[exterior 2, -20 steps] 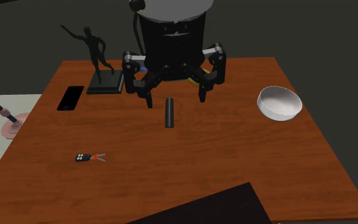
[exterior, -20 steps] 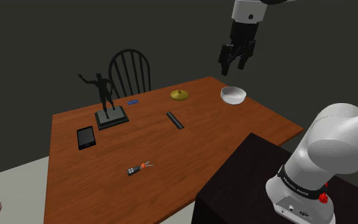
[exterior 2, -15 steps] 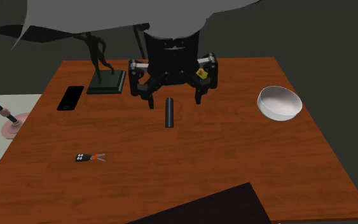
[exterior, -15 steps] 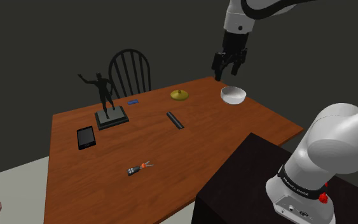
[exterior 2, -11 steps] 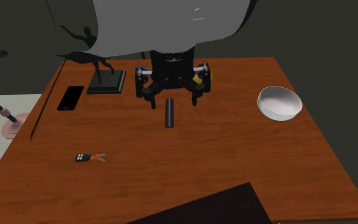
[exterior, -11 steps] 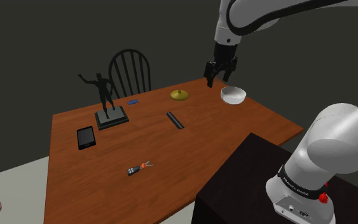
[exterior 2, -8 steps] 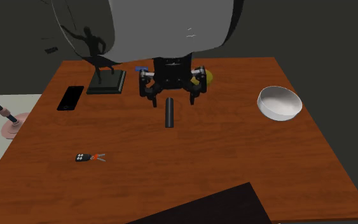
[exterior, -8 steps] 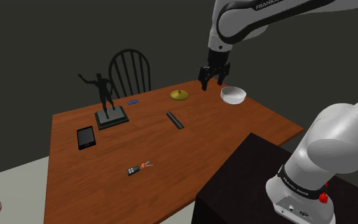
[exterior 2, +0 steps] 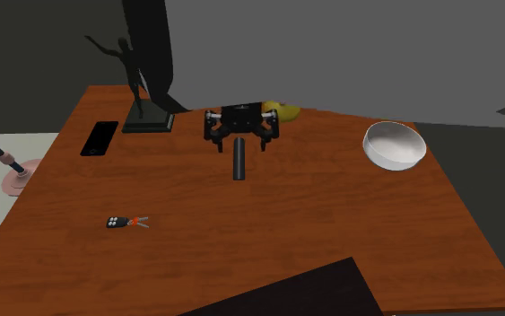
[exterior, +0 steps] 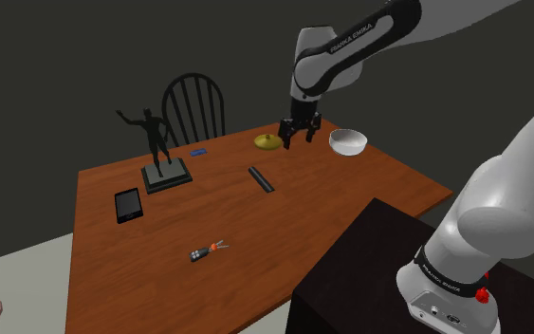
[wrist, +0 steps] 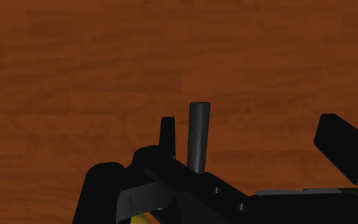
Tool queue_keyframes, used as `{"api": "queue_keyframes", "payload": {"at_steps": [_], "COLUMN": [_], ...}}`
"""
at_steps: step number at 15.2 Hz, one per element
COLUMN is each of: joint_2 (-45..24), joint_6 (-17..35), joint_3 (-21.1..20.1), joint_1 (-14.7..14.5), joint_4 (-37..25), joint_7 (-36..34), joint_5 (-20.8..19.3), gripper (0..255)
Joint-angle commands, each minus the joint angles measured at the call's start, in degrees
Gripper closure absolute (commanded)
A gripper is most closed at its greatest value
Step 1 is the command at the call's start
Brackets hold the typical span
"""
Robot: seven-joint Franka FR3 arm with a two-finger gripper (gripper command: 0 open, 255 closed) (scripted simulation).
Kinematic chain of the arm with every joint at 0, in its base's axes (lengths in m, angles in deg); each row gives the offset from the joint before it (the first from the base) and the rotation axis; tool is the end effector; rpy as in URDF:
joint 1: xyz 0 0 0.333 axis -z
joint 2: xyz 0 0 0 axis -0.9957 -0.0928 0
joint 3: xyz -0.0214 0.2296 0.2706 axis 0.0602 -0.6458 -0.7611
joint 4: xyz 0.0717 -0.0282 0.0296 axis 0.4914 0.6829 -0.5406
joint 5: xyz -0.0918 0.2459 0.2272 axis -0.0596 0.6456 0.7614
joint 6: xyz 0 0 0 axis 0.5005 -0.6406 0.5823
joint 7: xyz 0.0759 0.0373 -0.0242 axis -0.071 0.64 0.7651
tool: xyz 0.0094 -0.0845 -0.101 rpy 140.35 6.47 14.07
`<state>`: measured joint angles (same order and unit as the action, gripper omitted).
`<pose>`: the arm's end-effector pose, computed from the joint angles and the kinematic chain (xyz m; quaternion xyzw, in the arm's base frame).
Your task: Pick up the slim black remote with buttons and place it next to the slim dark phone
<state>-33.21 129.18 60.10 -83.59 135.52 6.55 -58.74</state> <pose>0.4430 -0.0366 0.4220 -0.9925 0.1209 -0.0135 0.0101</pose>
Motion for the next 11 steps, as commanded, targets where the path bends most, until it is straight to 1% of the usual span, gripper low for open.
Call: {"api": "queue_keyframes", "payload": {"at_steps": [1, 6, 11], "joint_2": [-4.12, -15.52, -26.91], "joint_6": [2.61, 7.81, 11.18], "joint_3": [0.22, 0.48, 0.09], "joint_1": [0.03, 0.41, 1.35], "joint_4": [-1.44, -7.29, -14.94], "joint_7": [0.31, 1.64, 2.93], "joint_5": [0.78, 3.25, 5.79], "gripper": [0, 0, 0]}}
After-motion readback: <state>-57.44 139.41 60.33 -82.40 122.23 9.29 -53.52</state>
